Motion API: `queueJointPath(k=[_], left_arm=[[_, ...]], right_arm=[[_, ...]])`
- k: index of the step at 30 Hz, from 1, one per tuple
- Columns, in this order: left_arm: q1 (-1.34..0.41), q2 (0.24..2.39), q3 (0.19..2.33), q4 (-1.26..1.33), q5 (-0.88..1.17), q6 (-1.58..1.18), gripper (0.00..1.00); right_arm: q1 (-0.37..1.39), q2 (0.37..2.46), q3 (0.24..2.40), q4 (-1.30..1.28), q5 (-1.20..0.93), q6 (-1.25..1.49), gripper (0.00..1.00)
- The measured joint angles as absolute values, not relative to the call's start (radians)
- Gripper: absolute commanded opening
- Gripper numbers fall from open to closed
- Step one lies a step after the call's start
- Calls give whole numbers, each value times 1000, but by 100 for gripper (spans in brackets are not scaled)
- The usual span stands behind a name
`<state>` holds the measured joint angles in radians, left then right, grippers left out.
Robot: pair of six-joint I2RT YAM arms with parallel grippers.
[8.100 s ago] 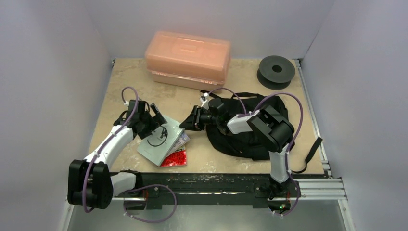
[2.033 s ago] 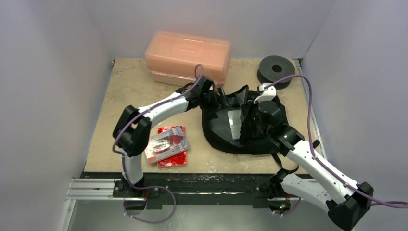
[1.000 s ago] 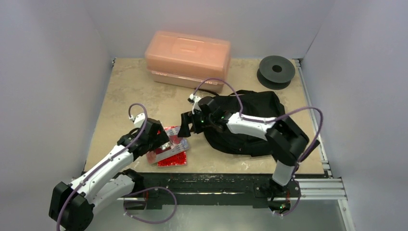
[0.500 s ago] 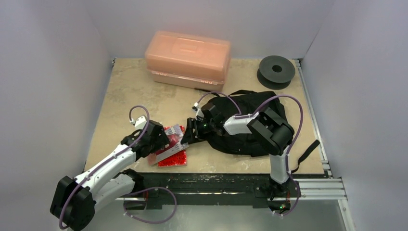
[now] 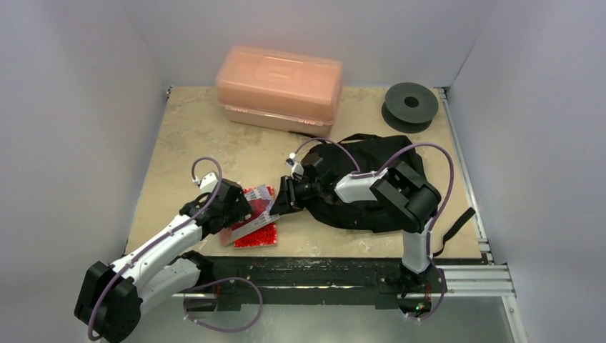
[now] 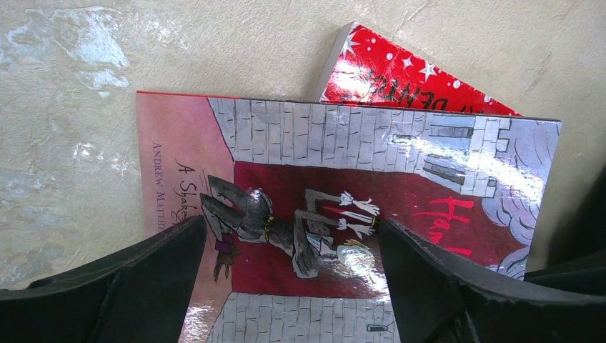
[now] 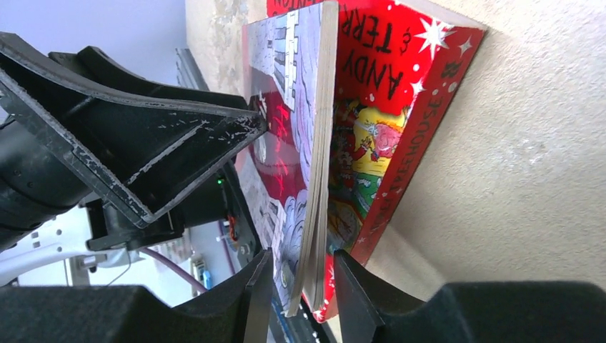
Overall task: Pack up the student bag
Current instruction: Pick up the book from the center of the board.
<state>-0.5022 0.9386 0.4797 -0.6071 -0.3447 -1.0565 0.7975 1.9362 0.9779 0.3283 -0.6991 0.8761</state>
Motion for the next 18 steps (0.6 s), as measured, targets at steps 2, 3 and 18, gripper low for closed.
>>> queueJointPath(k=[2, 3, 18], left_arm=[[-502, 939, 480, -607, -344, -1056, 90], [-502, 939, 480, -607, -343, -1056, 90], [-498, 884, 504, -620, -301, -1015, 89]], right_arm=[[797, 1936, 972, 344, -709, 894, 41], [797, 1936, 972, 356, -717, 905, 41], [806, 2046, 1001, 580, -770, 1076, 0]])
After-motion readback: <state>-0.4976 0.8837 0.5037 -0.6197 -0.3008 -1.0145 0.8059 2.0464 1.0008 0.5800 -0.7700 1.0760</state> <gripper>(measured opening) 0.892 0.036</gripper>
